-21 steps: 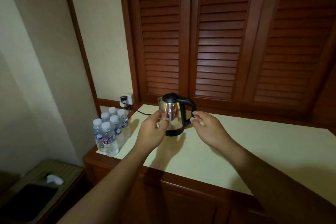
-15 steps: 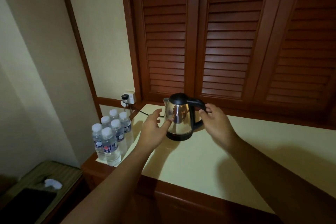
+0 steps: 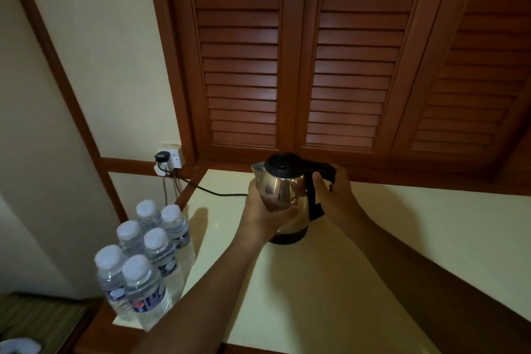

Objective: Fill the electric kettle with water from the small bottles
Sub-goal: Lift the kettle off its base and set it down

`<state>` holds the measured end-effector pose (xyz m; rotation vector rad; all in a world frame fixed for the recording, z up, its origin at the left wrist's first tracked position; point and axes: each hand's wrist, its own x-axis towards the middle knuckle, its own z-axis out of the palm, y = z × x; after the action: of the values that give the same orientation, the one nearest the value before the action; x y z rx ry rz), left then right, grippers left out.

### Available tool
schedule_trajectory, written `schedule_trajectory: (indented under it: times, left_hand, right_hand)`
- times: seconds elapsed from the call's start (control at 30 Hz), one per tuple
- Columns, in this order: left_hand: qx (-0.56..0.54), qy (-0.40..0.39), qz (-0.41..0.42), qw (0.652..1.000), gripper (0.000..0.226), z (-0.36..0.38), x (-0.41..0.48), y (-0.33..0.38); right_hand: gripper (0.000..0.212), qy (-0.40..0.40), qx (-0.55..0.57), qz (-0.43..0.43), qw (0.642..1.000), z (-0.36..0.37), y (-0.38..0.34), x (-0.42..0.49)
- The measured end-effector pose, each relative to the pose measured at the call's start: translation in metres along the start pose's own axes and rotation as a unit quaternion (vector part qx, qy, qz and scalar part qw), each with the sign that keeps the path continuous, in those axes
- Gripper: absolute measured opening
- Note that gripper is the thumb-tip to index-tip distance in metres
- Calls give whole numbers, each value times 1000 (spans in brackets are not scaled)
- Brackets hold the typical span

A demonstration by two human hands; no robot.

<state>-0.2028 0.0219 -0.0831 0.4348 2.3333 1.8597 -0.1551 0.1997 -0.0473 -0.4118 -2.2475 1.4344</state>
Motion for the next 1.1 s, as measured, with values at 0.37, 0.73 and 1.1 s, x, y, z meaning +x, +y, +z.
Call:
schedule_trajectory:
  times: [0.37,0.73,1.1]
  left_hand:
    - [1,17,35,999,99,-3,-7,16]
    - [-39,-4,78,996,98,32,-106,42]
    - [-22,-19,32,999,100,87,-174,22]
  right_hand:
    - [41,11,-7,-46,999,-9,3,4]
    - [36,88,53,-163,981,-73,-6,-98]
    - [29,31,14,-108,994,-123,42,-148]
